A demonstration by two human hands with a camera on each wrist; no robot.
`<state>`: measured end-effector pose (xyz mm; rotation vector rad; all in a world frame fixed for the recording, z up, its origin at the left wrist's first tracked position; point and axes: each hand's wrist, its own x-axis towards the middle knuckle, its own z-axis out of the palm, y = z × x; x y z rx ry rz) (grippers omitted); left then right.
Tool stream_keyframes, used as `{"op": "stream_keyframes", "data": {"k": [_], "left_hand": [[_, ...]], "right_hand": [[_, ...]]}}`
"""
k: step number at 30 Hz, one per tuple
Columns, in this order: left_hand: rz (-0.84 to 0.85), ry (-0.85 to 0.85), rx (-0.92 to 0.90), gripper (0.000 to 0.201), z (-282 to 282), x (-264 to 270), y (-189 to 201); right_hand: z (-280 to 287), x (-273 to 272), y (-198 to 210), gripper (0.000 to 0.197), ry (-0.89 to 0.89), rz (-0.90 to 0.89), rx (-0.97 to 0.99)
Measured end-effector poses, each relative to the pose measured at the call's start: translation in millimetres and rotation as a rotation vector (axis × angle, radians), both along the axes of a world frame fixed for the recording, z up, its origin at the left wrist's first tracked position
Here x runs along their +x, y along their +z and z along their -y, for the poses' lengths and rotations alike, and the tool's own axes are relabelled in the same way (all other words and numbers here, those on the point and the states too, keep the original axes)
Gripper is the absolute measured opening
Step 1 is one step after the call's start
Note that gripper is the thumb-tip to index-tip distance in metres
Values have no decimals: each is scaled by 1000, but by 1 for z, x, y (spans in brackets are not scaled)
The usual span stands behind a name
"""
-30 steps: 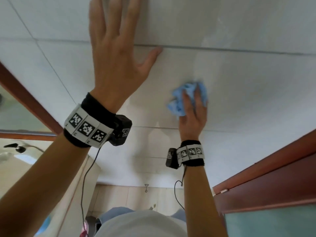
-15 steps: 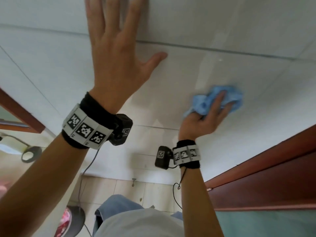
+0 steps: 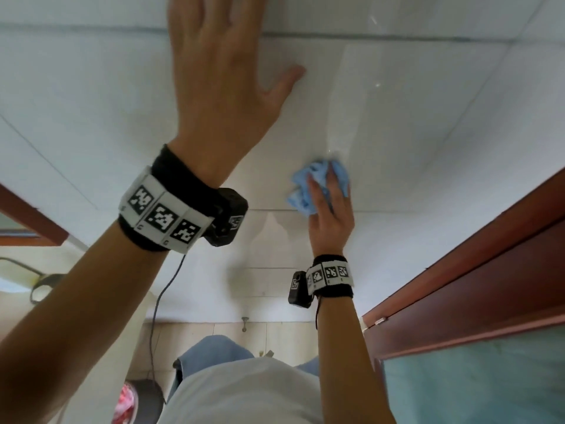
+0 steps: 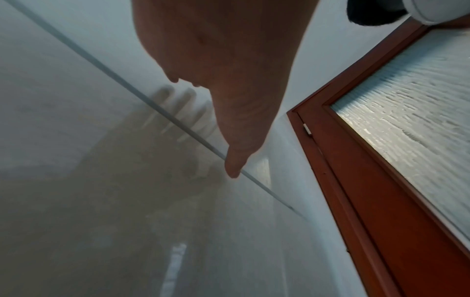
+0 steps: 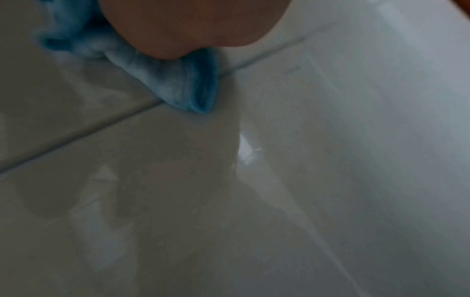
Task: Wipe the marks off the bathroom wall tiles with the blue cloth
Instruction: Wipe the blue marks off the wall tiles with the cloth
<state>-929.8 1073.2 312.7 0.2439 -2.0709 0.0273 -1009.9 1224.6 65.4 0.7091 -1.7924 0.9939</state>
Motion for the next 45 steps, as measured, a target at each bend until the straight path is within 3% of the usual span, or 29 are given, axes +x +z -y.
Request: {"op": "stream_keyframes", "data": {"k": [3, 7, 10, 13, 16, 19, 23, 25, 27, 29, 33, 37, 40, 42, 45], "left_hand": [[9, -94, -53, 82, -22, -5, -7], [62, -85, -72, 83, -26, -13, -17], [20, -35, -107, 74, -25, -16, -20], [-24, -16, -155, 65, -23, -19, -25], [-30, 40, -169, 65, -24, -21, -21], [192, 75, -97, 72, -21, -22, -24], [-21, 7, -96, 46, -18, -17, -19], [8, -28, -78, 38, -20, -15, -13], [-27, -78, -153, 41, -24, -9, -4], [2, -120, -193, 58, -22, -5, 3], [98, -109, -203, 75, -22, 1, 7], [115, -79, -210, 64, -22, -1, 1], [110, -72, -184, 64, -22, -3, -2], [111, -68, -164, 62, -24, -2, -4], [117, -39, -163, 65, -27, -2, -4]], "right_hand": [[-16, -2, -11, 65, -124, 148, -242], [-40, -11, -3, 55, -209, 342, -760], [-27, -12, 0, 51, -210, 353, -834], [14, 10, 12, 56, -144, 302, -746], [62, 41, 10, 62, 6, 272, -420], [84, 52, 9, 34, 153, 149, -173], [75, 46, 34, 26, 133, 82, -150], [70, 40, 65, 28, 113, 134, -245], [66, 32, 93, 30, 130, 160, -338], [61, 26, 101, 30, 129, 127, -328], [39, 19, 43, 27, 78, 75, -182], [6, 21, -6, 37, 9, 185, -164], [-17, 11, 2, 56, -78, 314, -334], [-39, 6, 23, 63, -100, 408, -592], [-76, -2, 42, 38, -36, 587, -991]]}}
